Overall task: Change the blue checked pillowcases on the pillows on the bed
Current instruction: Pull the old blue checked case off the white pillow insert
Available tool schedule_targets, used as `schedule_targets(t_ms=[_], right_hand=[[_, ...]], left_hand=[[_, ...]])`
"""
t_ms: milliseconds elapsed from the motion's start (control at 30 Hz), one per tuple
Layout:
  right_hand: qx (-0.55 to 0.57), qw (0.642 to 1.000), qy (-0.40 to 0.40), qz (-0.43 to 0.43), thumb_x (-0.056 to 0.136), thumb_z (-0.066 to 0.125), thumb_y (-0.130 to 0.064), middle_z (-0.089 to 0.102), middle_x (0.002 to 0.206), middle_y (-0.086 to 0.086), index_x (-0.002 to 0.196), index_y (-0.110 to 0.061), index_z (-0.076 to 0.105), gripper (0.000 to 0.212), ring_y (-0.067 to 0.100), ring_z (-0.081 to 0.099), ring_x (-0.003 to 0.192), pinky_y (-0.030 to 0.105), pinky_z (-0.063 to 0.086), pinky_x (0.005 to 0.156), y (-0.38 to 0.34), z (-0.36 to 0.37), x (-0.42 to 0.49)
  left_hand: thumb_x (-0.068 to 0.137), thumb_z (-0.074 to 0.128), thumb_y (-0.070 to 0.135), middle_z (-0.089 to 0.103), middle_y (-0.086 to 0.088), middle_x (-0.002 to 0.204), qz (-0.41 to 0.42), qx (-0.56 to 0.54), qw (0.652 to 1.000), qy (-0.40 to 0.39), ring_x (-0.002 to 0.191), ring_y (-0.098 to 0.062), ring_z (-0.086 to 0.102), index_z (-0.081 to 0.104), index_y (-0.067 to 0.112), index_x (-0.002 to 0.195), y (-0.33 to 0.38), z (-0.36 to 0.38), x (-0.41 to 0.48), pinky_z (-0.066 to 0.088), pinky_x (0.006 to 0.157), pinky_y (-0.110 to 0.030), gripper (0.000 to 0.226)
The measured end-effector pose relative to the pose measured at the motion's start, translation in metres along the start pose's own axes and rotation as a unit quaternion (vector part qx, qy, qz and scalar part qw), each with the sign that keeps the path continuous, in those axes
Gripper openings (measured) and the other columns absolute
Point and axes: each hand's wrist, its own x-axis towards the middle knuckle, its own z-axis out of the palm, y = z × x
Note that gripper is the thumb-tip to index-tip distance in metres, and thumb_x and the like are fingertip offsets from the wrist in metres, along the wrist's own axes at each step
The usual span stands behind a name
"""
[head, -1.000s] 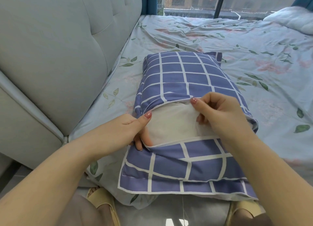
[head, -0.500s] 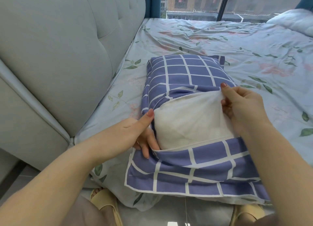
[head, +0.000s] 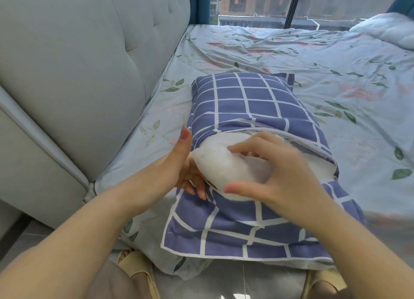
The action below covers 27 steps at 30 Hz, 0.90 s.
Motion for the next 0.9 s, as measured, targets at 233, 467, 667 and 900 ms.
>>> schedule_targets(t_ms=[233,467,667,900], right_hand=[[0.087,0.993,-0.011,0.074,0.074,0.081,-0.036,0.059,0.066,-0.006,0.07,-0.02,0.065,0.024,0.009,0.052,0.064,0.023,0.041,0.06,0.003,0.015,0.008],[0.267,0.94,0.051,0.205,0.077,0.081,-0.032,0.051,0.068,0.022,0.071,0.007,0.057,0.046,0.019,0.044,0.064,0.033,0.035,0.063,0.013,0.008,0.018],[0.392,0.85,0.137,0.326,0.064,0.081,-0.036,0.065,0.068,0.006,0.058,-0.017,0.065,0.027,0.019,0.059,0.063,0.029,0.049,0.059,0.024,-0.016,0.034],[0.385,0.851,0.137,0.329,0.065,0.081,-0.037,0.067,0.067,0.004,0.061,-0.015,0.067,0.027,0.016,0.061,0.06,0.028,0.052,0.056,0.024,-0.01,0.033]], left_hand=[[0.033,0.021,0.111,0.075,-0.012,0.085,0.005,0.042,0.999,-0.031,0.067,-0.018,0.069,0.079,0.022,0.089,-0.012,-0.005,0.005,0.047,0.072,-0.025,0.12],[0.087,0.002,0.077,0.077,-0.005,0.089,-0.112,0.101,0.983,-0.105,0.084,-0.023,0.073,0.08,0.02,0.07,-0.03,-0.004,0.019,0.052,0.083,-0.022,0.098],[0.065,0.021,0.098,0.077,-0.005,0.09,-0.175,0.137,0.971,-0.093,0.091,-0.017,0.071,0.081,0.023,0.08,-0.042,0.003,0.024,0.044,0.104,-0.045,0.098],[0.085,0.009,0.082,0.076,0.001,0.09,-0.017,0.27,0.96,-0.069,0.08,-0.011,0.068,0.08,0.021,0.092,-0.004,0.031,-0.002,0.047,0.094,-0.029,0.093]])
